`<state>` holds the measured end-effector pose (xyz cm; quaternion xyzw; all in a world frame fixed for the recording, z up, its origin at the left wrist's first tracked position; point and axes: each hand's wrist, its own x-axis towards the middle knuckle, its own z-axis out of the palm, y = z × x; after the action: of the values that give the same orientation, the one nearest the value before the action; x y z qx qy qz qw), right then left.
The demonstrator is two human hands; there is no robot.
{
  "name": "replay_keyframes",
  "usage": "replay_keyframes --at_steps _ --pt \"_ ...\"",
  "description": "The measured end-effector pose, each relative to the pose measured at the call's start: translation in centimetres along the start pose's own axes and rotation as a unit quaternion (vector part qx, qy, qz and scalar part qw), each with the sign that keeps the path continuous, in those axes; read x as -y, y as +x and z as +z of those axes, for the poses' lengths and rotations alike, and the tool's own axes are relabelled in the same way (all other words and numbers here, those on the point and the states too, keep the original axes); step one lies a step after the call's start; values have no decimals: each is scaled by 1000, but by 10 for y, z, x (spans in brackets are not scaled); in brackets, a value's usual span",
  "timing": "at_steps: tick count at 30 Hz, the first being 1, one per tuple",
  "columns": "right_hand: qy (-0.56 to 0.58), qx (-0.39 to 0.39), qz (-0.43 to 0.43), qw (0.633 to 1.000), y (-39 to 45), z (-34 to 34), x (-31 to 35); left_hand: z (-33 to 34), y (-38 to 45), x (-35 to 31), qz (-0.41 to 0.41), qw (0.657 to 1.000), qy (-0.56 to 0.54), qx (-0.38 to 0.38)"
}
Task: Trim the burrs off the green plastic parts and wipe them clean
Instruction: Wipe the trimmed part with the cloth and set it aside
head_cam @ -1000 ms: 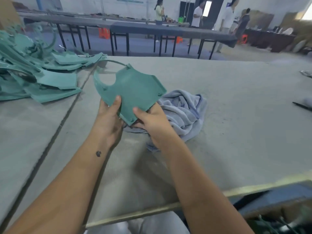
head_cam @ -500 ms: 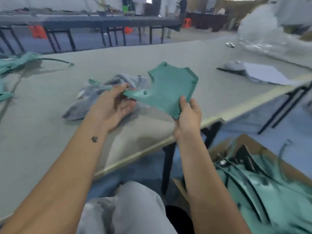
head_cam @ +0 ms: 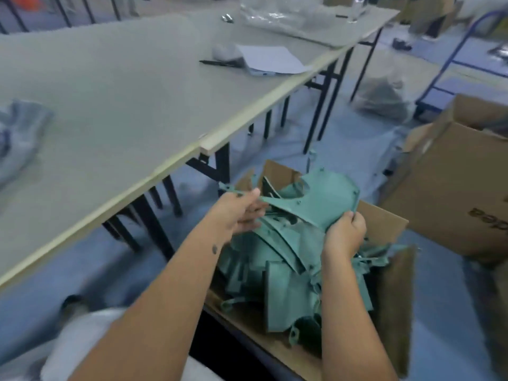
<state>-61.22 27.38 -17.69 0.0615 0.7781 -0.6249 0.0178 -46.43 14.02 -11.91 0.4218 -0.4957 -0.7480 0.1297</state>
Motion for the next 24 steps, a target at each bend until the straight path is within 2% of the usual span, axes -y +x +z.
replay_keyframes --at_steps 2,4,6,8,12,14,16,20,24 --pt "-62 -22 35 997 14 -14 -14 2 14 24 -47 997 65 17" --pt "-192 -9 69 979 19 -23 -23 -2 20 41 -94 989 110 43" --pt "-327 -14 43 944 16 -24 -24 -9 24 48 -122 983 129 55" --pt "-366 -29 -12 930 6 -16 -17 -15 23 43 -119 980 149 56" --pt "-300 32 -122 946 -28 26 27 -29 5 9 -64 974 202 82" --pt "-225 82 -190 952 -59 57 62 -38 -10 -15 -7 975 199 100" --pt "-136 149 -265 943 -105 89 99 -54 -31 -39 75 980 160 88" --pt "41 275 -383 881 -216 140 161 -125 -93 -74 217 976 21 -15" --pt "122 429 -427 787 -336 181 198 -217 -162 -92 275 943 -20 -185"
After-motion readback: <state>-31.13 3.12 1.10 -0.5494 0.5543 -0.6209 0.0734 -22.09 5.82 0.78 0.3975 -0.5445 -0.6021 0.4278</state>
